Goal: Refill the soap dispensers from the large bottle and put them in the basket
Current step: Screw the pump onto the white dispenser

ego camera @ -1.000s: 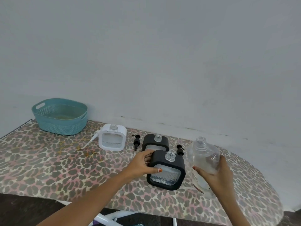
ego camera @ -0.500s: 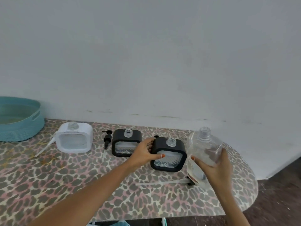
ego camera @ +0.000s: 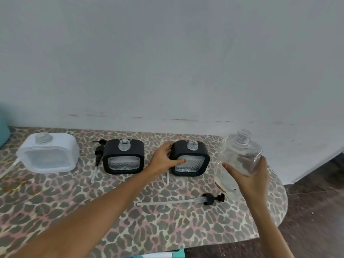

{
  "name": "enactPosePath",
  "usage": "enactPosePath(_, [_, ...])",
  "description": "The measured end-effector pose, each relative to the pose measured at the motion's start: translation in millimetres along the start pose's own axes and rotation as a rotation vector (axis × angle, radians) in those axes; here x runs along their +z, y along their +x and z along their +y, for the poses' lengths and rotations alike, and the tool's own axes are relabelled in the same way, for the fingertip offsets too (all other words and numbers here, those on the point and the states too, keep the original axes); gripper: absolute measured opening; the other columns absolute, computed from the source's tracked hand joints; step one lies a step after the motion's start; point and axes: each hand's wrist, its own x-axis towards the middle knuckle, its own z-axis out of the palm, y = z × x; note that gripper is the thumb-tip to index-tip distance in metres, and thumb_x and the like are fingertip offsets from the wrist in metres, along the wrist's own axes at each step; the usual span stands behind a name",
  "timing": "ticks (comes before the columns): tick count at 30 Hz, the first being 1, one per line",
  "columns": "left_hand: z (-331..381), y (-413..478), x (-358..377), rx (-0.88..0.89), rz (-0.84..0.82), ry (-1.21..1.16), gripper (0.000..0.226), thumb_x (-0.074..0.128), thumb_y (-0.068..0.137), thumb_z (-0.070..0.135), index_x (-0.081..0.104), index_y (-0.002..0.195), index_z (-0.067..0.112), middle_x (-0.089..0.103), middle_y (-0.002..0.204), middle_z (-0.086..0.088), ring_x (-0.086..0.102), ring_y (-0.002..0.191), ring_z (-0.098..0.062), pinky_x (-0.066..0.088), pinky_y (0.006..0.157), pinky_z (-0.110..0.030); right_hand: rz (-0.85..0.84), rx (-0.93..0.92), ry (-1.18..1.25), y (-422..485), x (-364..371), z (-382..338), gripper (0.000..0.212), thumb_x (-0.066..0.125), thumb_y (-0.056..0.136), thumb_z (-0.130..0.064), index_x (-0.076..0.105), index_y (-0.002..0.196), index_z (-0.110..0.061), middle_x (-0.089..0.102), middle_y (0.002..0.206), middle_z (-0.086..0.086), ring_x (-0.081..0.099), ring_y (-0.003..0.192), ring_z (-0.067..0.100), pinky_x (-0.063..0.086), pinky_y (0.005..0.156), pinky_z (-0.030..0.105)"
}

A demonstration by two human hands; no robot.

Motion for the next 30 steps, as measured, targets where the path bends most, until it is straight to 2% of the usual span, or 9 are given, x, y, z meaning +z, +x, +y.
enactPosePath(2, [-5.7, 4.3, 1.4, -0.004, -0.001, -0.004, 0.051, 0.081, 0.065, 0.007, 0.054, 0.104, 0.027, 0.061, 0.107, 0.003, 0.058, 0.107, -0.016, 0.048, 0.093, -0.026, 0.003, 0.021, 0.011, 1.9, 0.8, 4.0, 0.052, 0.078, 0.051, -0.047, 0.045, 0.091, -0.04, 0.058, 0.09, -0.018, 0.057, 0.086, -0.003, 0.04, 0.067, 0.014])
enactPosePath(7, [-11.3, 7.8, 3.9, -0.015, -0.02, -0.019, 0.052, 0.082, 0.064, 0.01, 0.053, 0.098, 0.038, 0.061, 0.104, 0.011, 0.059, 0.1, -0.004, 0.05, 0.077, -0.011, 0.008, 0.072, 0.065, 10.2, -1.9, 10.3, 0.065, 0.079, 0.049, -0.048, 0.046, 0.102, -0.028, 0.061, 0.1, -0.005, 0.062, 0.093, 0.016, 0.048, 0.078, 0.03])
enactPosePath(13, [-14.2, 5.9, 5.6, -0.005, -0.098, -0.013, 0.05, 0.078, 0.067, 0.004, 0.051, 0.1, 0.03, 0.06, 0.102, 0.009, 0.058, 0.097, -0.001, 0.049, 0.08, -0.011, 0.019, 0.119, 0.206, 29.5, -10.3, 16.2, 0.079, 0.079, 0.047, -0.048, 0.047, 0.113, -0.017, 0.057, 0.1, -0.015, 0.062, 0.093, 0.001, 0.048, 0.073, 0.016])
enactPosePath(15, [-15.2, 3.7, 6.9, 0.006, -0.108, -0.023, 0.05, 0.077, 0.069, 0.002, 0.05, 0.103, 0.027, 0.059, 0.104, 0.008, 0.058, 0.099, -0.001, 0.049, 0.082, -0.012, -0.001, 0.141, 0.245, 42.5, -12.4, 22.3, 0.075, 0.08, 0.05, -0.041, 0.049, 0.113, -0.017, 0.057, 0.097, -0.015, 0.061, 0.091, -0.004, 0.047, 0.075, 0.014])
enactPosePath(17, [-16.3, 1.9, 7.5, 0.014, -0.104, -0.032, 0.051, 0.076, 0.07, 0.003, 0.049, 0.108, 0.023, 0.059, 0.107, 0.005, 0.057, 0.104, -0.006, 0.049, 0.087, -0.015, -0.045, 0.166, 0.272, 55.3, -13.4, 29.9, 0.061, 0.08, 0.05, -0.035, 0.052, 0.104, -0.028, 0.057, 0.096, -0.015, 0.06, 0.09, -0.008, 0.046, 0.073, 0.01])
enactPosePath(20, [-16.7, -0.1, 7.7, 0.028, -0.098, -0.013, 0.05, 0.076, 0.071, 0.004, 0.049, 0.109, 0.023, 0.058, 0.11, 0.002, 0.056, 0.108, -0.014, 0.049, 0.092, -0.021, -0.1, 0.195, 0.28, 69.0, -9.9, 43.0, 0.053, 0.079, 0.052, -0.032, 0.05, 0.094, -0.042, 0.059, 0.108, -0.004, 0.057, 0.097, -0.004, 0.044, 0.072, 0.012])
enactPosePath(23, [-16.6, -1.4, 7.6, 0.041, -0.087, 0.014, 0.051, 0.077, 0.071, 0.007, 0.048, 0.109, 0.026, 0.058, 0.109, 0.005, 0.057, 0.109, -0.013, 0.049, 0.093, -0.023, -0.164, 0.202, 0.317, 77.5, -4.7, 59.1, 0.055, 0.077, 0.059, -0.02, 0.052, 0.106, -0.032, 0.056, 0.121, 0.004, 0.056, 0.105, -0.003, 0.047, 0.086, 0.025])
enactPosePath(26, [-17.8, -2.5, 7.7, 0.049, -0.084, 0.032, 0.052, 0.076, 0.072, 0.009, 0.047, 0.11, 0.028, 0.057, 0.11, 0.008, 0.057, 0.109, -0.011, 0.049, 0.094, -0.024, -0.236, 0.226, 0.356, 85.5, -1.6, 73.8, 0.067, 0.07, 0.071, 0.0, 0.042, 0.13, -0.014, 0.051, 0.131, 0.006, 0.048, 0.122, 0.014, 0.04, 0.1, 0.039])
enactPosePath(30, [-16.9, -3.0, 8.1, 0.045, -0.081, 0.041, 0.052, 0.076, 0.072, 0.008, 0.046, 0.111, 0.027, 0.057, 0.11, 0.007, 0.056, 0.109, -0.012, 0.048, 0.094, -0.024, -0.294, 0.283, 0.346, 93.0, 0.9, 81.4, 0.063, 0.067, 0.073, 0.0, 0.041, 0.129, -0.016, 0.05, 0.128, -0.003, 0.047, 0.117, 0.003, 0.043, 0.088, 0.024])
